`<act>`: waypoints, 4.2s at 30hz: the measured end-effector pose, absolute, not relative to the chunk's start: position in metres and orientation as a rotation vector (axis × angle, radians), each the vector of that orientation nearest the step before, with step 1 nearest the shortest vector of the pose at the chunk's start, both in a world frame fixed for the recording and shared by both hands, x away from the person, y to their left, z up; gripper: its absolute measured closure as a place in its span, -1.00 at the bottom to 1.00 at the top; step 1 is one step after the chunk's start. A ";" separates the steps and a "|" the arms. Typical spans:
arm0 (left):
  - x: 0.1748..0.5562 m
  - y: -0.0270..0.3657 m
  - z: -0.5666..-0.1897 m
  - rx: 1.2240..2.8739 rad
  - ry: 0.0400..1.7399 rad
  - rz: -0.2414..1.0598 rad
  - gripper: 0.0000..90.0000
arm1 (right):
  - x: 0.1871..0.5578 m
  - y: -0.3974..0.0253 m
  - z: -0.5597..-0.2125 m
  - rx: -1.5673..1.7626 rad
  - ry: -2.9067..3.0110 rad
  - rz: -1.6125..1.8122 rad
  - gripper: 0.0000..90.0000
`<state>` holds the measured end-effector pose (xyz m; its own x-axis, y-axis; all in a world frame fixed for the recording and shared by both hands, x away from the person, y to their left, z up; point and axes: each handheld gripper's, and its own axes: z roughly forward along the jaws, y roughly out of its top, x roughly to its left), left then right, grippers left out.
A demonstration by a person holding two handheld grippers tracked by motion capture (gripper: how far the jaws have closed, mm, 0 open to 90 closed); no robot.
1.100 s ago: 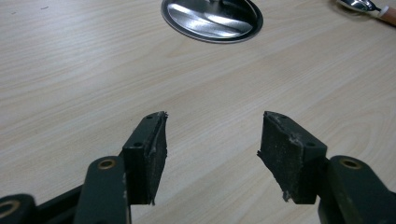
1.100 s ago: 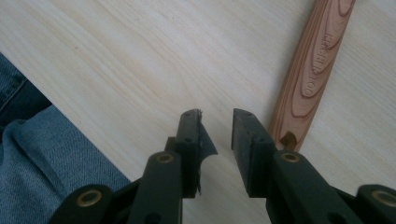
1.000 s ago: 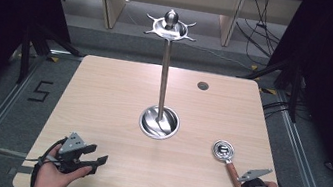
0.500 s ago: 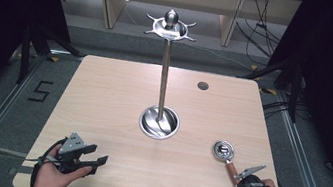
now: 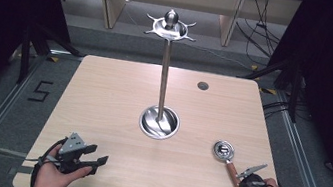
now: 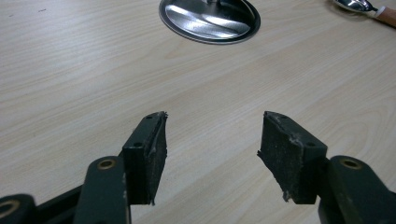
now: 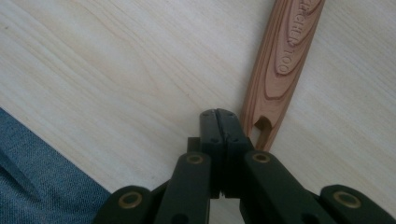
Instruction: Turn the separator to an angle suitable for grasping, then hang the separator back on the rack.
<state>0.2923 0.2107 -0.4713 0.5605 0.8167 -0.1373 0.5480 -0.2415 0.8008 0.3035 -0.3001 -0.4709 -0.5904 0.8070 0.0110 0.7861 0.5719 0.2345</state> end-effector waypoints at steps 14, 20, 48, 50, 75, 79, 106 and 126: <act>0.292 0.211 -0.472 1.926 1.102 0.387 -0.11 | 0.314 -0.313 -0.471 1.433 2.667 0.267 1.00; 0.292 0.211 -0.472 1.943 1.106 0.394 -0.11 | 0.330 -0.331 -0.471 1.435 2.614 0.239 1.00; 0.293 0.211 -0.472 1.931 1.103 0.383 -0.11 | 0.432 -0.359 -0.471 1.599 2.379 0.191 1.00; 0.293 0.212 -0.472 1.929 1.102 0.383 -0.11 | 0.436 -0.359 -0.471 1.614 2.373 0.182 1.00; 0.295 0.210 -0.473 1.921 1.105 0.385 -0.11 | 0.469 -0.355 -0.467 1.615 2.272 0.264 0.86; 0.295 0.208 -0.473 1.925 1.105 0.378 -0.11 | 0.465 -0.360 -0.457 1.844 2.184 0.305 0.55; 0.292 0.212 -0.473 1.926 1.103 0.386 -0.11 | 0.478 -0.329 -0.456 2.245 1.931 0.479 -0.16; 0.292 0.210 -0.473 1.935 1.091 0.386 -0.10 | 0.475 -0.318 -0.467 2.334 1.944 0.372 -0.32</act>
